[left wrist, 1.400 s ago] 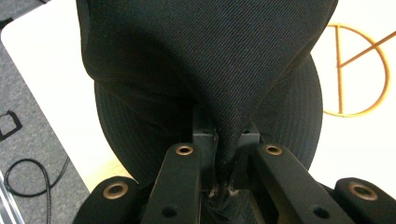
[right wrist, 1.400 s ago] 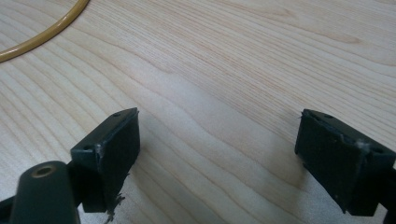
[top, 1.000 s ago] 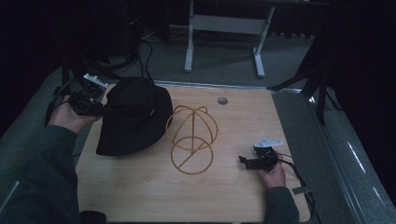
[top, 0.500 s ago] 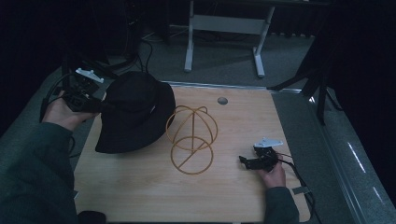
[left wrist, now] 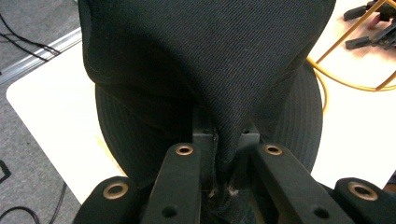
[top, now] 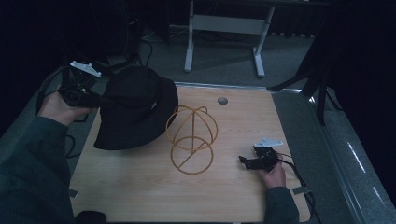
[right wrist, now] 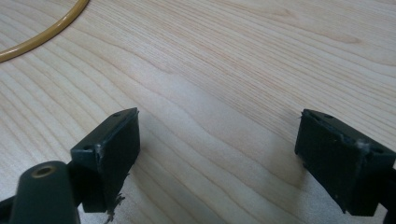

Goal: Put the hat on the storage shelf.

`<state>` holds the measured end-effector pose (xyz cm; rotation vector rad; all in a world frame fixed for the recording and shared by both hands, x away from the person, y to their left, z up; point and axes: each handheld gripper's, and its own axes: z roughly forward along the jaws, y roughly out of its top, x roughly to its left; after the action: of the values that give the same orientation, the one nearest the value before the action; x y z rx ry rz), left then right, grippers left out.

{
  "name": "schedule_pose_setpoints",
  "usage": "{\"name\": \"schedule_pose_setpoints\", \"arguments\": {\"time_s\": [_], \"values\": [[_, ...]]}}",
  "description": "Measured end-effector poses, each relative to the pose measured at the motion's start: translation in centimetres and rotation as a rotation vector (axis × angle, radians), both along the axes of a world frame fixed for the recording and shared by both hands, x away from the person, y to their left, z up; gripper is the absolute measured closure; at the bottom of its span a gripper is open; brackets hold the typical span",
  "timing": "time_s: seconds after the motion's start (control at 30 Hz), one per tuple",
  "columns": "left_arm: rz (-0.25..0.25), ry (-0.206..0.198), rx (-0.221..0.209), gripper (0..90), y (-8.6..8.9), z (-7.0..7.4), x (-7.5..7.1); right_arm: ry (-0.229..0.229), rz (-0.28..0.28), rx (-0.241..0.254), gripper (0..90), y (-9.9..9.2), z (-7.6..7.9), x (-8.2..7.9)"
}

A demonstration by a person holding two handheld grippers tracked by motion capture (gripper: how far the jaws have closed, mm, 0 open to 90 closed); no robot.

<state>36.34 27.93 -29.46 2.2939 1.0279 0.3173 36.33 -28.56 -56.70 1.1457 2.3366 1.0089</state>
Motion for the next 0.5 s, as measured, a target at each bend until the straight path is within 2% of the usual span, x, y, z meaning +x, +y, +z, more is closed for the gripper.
{"name": "schedule_pose_setpoints", "arguments": {"time_s": [0.5], "values": [[-0.027,-0.007,0.001,84.8,0.17,0.75,0.23,0.0,-0.001,0.001,14.0,0.01,0.0,-0.01]]}}
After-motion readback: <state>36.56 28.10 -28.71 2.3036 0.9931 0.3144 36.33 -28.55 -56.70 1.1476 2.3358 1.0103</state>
